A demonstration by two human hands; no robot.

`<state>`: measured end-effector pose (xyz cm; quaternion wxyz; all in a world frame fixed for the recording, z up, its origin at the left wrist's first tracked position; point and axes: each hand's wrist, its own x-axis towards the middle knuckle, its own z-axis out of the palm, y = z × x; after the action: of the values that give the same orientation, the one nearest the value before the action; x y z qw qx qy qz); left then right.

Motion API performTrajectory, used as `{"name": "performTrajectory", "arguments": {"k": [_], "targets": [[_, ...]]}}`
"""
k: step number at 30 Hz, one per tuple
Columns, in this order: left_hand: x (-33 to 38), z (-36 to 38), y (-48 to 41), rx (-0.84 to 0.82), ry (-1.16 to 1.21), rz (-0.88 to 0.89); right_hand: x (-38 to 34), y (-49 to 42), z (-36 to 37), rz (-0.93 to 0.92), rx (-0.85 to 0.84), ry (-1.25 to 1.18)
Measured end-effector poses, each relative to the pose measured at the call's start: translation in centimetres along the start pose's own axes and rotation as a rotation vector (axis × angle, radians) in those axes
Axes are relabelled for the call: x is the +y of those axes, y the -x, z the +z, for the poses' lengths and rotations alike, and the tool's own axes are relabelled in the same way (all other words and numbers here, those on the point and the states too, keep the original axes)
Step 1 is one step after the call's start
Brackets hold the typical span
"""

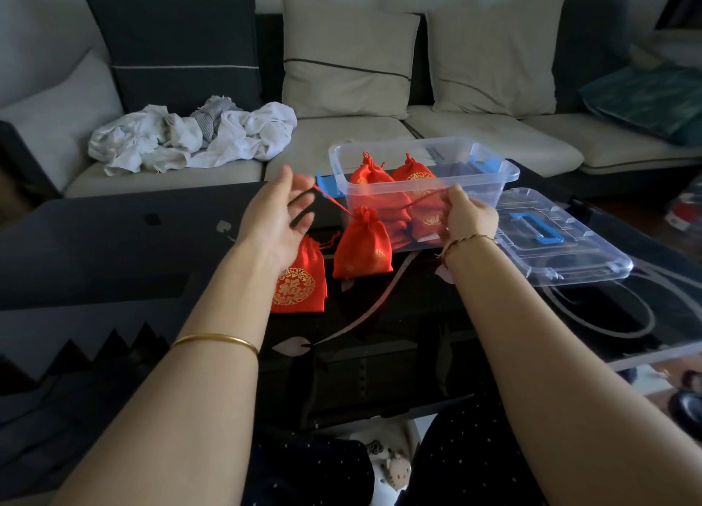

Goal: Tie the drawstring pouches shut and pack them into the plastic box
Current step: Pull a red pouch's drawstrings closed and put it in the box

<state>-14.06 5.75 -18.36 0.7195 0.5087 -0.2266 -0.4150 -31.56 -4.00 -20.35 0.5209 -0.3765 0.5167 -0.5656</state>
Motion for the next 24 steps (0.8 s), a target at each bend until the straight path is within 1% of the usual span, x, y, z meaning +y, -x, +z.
{"name": "performTrajectory", "arguments": {"k": [2, 4, 8, 13, 15, 17, 20, 22, 24], "targets": [[0.3, 0.8, 0.6, -0.158, -0.106, 0.077, -1.0, 1.1, 0.4, -0.138, -0.081, 0.063], [0.5, 1.6, 1.1, -0.240, -0.192, 0.129, -1.9, 2.3, 1.0, -0.273, -0.163, 0.137], [0.2, 2.3, 1.7, -0.327, -0.422, 0.167, -3.2, 4.1, 2.0, -0.499, -0.294, 0.285], [0.1, 2.6, 1.9, -0.329, -0.532, 0.235, -3.2, 5.0, 2.7, -0.664, -0.416, 0.368], [0.1, 2.6, 1.8, -0.332, -0.569, 0.284, -3.2, 5.1, 2.8, -0.675, -0.473, 0.375], [0.1, 2.6, 1.7, -0.320, -0.601, 0.305, -3.1, 4.9, 3.0, -0.648, -0.480, 0.334], [-0.1, 2.6, 1.4, -0.309, -0.599, 0.292, -3.0, 4.2, 3.1, -0.486, -0.445, 0.186], [-0.2, 2.6, 1.3, -0.323, -0.566, 0.277, -2.6, 3.6, 2.8, -0.383, -0.471, 0.264], [-0.2, 2.6, 1.3, -0.343, -0.528, 0.264, -2.1, 3.5, 2.6, -0.286, -0.554, 0.347]]}}
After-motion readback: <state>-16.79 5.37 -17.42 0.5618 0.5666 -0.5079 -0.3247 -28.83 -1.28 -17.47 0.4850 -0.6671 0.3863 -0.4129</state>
